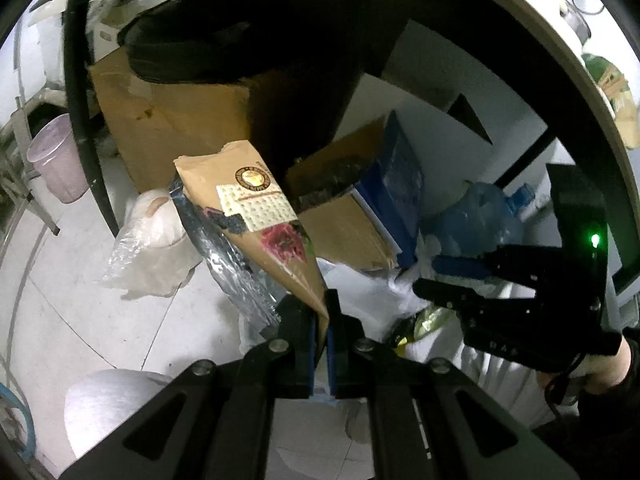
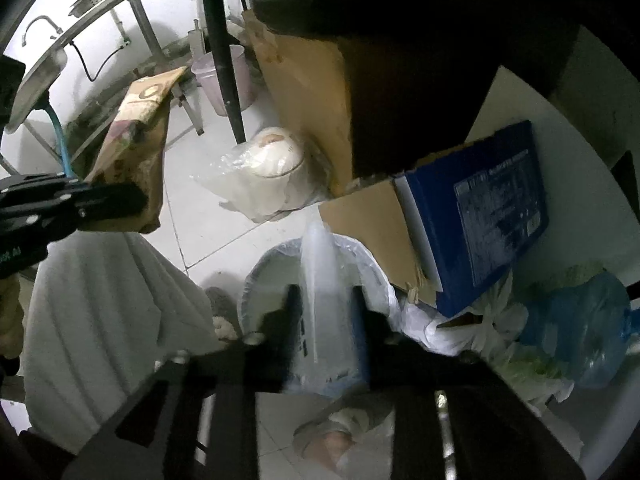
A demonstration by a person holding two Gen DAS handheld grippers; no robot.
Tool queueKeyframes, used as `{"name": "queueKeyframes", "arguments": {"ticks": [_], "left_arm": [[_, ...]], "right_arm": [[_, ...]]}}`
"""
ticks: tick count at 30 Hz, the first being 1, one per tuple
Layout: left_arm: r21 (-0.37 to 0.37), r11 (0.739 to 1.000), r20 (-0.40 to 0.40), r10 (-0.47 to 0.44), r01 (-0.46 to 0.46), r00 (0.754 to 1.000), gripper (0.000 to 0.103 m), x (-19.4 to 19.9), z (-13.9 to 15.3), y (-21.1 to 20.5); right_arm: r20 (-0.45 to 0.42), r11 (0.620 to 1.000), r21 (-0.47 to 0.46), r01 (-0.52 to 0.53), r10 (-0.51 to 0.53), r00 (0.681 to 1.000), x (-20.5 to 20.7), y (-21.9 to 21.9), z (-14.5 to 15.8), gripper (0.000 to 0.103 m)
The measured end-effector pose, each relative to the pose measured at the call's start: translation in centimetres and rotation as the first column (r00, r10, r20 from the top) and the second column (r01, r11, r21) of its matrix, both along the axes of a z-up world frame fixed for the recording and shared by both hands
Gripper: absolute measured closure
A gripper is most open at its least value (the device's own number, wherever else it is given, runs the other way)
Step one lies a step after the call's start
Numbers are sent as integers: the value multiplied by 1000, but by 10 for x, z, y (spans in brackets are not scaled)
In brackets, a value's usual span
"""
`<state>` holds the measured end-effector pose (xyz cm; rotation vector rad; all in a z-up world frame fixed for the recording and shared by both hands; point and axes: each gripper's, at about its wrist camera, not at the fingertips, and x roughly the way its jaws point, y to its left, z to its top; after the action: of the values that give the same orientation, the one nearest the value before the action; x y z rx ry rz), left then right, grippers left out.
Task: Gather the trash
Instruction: 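Carry both held bags down below the counter toward the floor bin, then open the left gripper over the bin while the right gripper opens too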
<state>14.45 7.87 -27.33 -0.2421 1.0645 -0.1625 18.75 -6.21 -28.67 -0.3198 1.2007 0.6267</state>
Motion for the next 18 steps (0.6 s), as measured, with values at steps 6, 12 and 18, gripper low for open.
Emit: {"name": "queueKeyframes", "arguments": {"ticks": [6, 12, 18], "left_arm": [[22, 999, -39, -47, 47, 998, 99, 6, -9, -20], [25, 995, -83, -94, 96, 992, 99, 12, -18, -48], [-1, 991, -147, -134, 135, 980, 99, 20, -36, -76]], "right_arm": [[-17, 999, 18, 45, -44, 999, 3, -21, -2, 73], [-27, 995, 34, 95, -94, 995, 2, -52, -1, 73], [-25, 988, 45, 149, -148, 989, 0, -80, 5, 73]]}}
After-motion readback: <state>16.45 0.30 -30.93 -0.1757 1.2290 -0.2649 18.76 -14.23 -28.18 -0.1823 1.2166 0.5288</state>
